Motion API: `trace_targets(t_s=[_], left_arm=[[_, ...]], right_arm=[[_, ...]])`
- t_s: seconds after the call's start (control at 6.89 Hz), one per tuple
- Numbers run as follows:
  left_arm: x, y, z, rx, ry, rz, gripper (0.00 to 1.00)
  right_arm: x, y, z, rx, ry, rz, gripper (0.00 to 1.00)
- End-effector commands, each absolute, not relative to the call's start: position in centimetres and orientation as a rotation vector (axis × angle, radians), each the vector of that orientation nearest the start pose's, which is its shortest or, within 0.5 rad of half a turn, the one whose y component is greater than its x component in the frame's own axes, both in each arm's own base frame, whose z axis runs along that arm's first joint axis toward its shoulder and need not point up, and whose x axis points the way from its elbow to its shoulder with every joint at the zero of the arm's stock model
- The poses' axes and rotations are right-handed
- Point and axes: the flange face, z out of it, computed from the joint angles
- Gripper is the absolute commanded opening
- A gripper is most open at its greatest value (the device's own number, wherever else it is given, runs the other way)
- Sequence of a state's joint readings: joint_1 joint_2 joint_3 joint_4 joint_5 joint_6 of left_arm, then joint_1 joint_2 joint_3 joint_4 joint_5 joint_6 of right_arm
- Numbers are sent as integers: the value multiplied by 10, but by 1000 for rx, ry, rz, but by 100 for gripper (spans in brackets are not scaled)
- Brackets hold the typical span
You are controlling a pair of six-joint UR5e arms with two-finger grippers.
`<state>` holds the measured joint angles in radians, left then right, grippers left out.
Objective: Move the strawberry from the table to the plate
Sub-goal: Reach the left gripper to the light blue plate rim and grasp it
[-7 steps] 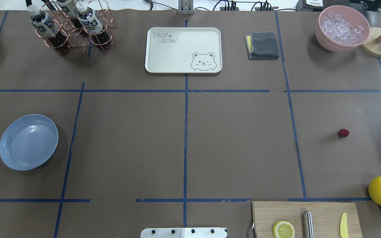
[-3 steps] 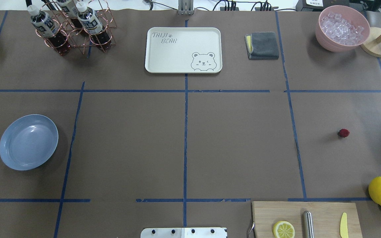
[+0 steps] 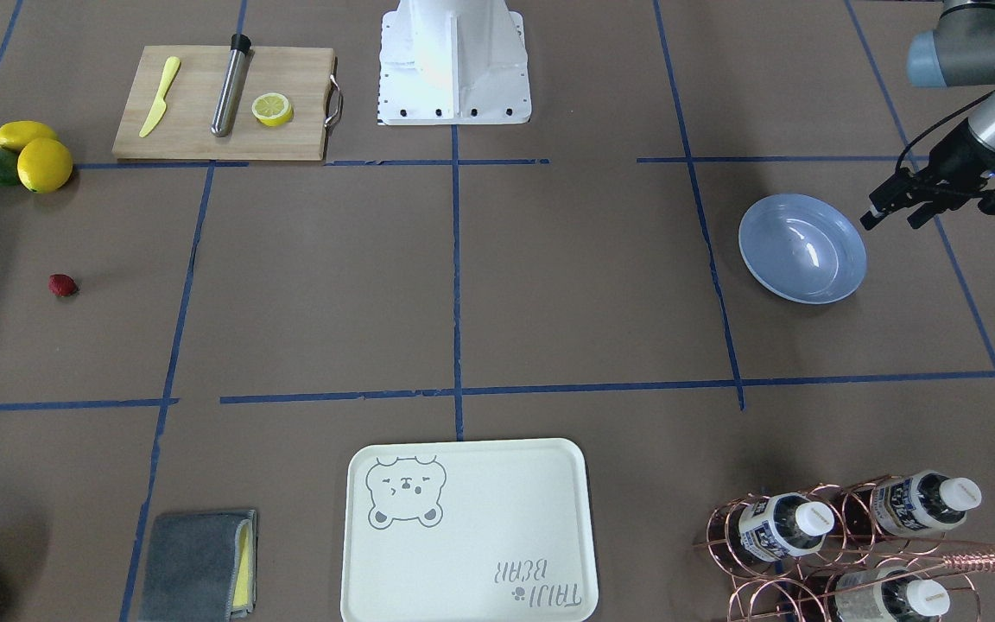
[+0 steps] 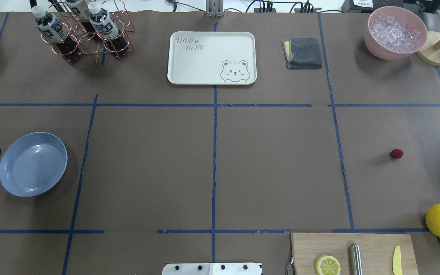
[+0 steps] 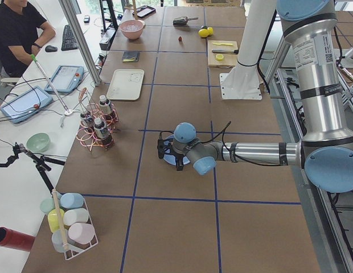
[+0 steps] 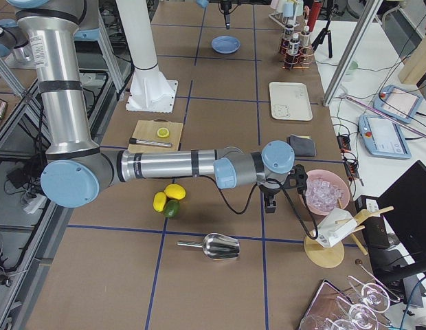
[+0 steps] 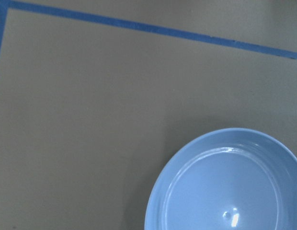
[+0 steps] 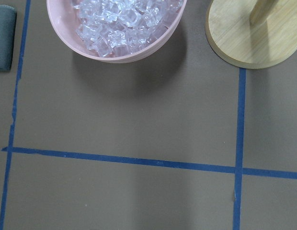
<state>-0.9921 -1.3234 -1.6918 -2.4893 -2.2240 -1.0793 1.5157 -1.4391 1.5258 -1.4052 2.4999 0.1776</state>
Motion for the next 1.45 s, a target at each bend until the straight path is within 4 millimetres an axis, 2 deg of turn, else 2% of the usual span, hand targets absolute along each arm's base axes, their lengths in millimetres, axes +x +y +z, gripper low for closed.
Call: trace_targets(t_s=[0.0,0.44,0.73,1.02,1.31], left_arm=[[195,-376,620,59,932,-248,98],[210,-372,629,64,902,-238,93],[214,-370,632,67,892,-234,82],[214,-370,632,67,894,-233,51],[213,-370,632,68,894,-233,0]], right_arm=[[23,-561,581,133,-946,-7,100],[22,-564,577,139,-947,-10,100],[22,-565,575,142,-946,-13,100],[22,-565,575,142,-946,-13,100],[22,-565,575,142,-948,-13,100]])
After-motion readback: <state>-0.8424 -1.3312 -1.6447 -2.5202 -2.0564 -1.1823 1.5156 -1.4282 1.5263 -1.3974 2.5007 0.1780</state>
